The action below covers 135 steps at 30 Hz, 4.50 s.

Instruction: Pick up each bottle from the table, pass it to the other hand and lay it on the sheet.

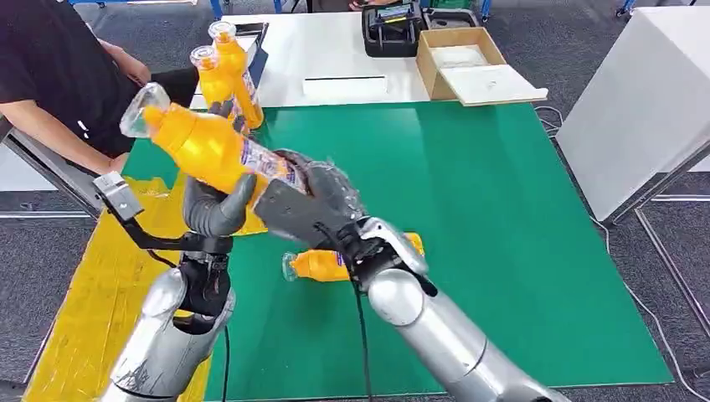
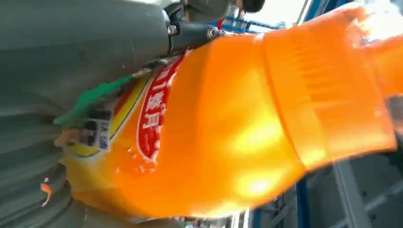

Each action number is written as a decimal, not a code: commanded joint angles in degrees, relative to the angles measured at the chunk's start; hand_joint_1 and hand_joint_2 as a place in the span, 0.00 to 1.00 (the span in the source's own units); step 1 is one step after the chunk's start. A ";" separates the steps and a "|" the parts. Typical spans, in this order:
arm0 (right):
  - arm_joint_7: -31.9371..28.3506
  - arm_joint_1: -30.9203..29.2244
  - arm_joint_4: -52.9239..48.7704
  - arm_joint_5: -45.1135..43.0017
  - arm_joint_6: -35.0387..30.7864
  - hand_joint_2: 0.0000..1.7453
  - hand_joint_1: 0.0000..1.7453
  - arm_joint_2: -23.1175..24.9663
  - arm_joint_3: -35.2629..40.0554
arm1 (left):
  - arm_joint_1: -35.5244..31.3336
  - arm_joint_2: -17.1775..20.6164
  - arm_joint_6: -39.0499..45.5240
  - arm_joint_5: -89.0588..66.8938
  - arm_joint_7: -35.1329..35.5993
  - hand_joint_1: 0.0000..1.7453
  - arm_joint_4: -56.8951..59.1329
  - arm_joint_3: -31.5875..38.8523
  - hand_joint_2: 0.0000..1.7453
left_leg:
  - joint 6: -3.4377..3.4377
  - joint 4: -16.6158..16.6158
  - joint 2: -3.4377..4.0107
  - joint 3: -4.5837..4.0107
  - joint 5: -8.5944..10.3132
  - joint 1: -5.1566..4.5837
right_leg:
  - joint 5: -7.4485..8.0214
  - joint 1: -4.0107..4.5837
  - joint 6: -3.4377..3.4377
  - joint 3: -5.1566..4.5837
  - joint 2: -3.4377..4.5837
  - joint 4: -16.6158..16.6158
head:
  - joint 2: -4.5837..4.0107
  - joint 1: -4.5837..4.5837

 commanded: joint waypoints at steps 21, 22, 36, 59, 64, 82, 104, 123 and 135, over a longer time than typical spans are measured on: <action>-1.71 -6.38 22.94 0.82 2.35 1.00 1.00 5.86 13.78 | -9.42 0.43 0.92 0.88 1.15 1.00 10.71 -2.74 1.00 | -0.14 0.00 -0.30 0.13 0.03 -0.01 | -0.11 0.03 0.00 0.21 -0.43 -0.03 | 0.00 0.04; -1.71 -6.38 22.94 0.82 2.35 1.00 1.00 5.86 13.78 | -9.42 0.43 0.92 0.88 1.15 1.00 10.71 -2.74 1.00 | -0.17 0.01 -0.38 0.23 0.00 -0.04 | -0.18 0.01 0.01 0.31 -0.56 0.01 | 0.00 0.00; -3.42 -7.06 26.10 0.40 2.27 1.00 1.00 6.62 12.94 | -10.02 0.10 0.23 1.35 0.21 1.00 12.61 -2.03 1.00 | -0.17 0.03 -0.27 0.20 -0.01 -0.02 | -0.15 0.02 0.01 0.25 -0.46 0.01 | 0.00 0.02; -5.95 -8.37 23.51 -2.11 0.33 0.00 0.00 -1.19 5.41 | -8.25 2.23 0.31 1.97 0.62 1.00 11.35 1.61 1.00 | -0.13 0.06 -0.24 0.16 -0.01 -0.05 | -0.13 0.00 0.04 0.20 -0.40 0.02 | 0.00 0.02; -5.89 -7.80 22.05 -2.19 0.30 0.00 0.00 -1.65 4.74 | -8.29 2.54 0.25 1.62 0.64 1.00 11.76 1.80 1.00 | -0.13 0.04 -0.12 0.09 0.00 -0.04 | -0.06 -0.01 0.03 0.12 -0.25 0.01 | 0.00 0.02; -5.24 3.29 8.61 2.25 0.48 0.00 0.00 -10.21 -4.47 | -14.07 10.15 22.11 -42.64 -6.42 1.00 32.89 5.62 1.00 | -0.21 -0.02 -0.30 0.44 -0.05 -0.11 | -0.19 -0.05 0.05 0.48 -0.54 0.01 | 0.00 0.04; -6.08 1.52 7.64 1.88 4.23 0.00 0.00 -11.31 -6.62 | -20.77 10.53 33.77 -69.67 -4.76 1.00 65.10 -1.33 1.00 | -0.18 0.10 -0.16 0.18 -0.02 -0.11 | -0.14 -0.06 0.04 0.20 -0.35 0.12 | 0.00 0.04; -10.60 -0.42 11.48 1.42 5.75 0.00 0.00 -13.78 -5.82 | -8.30 10.27 32.94 -70.13 -6.78 0.00 66.98 -5.29 1.00 | -0.12 -0.08 0.12 0.22 -0.01 -0.15 | -0.01 -0.11 0.03 0.16 -0.01 -0.01 | 0.00 0.00; -10.60 -0.30 11.37 1.42 5.74 0.00 0.00 -13.76 -5.64 | -8.72 10.34 32.50 -70.09 -6.69 0.00 66.89 -5.33 1.00 | -0.15 -0.03 0.04 0.30 -0.04 -0.13 | -0.04 -0.09 0.04 0.29 -0.09 0.01 | 0.00 0.02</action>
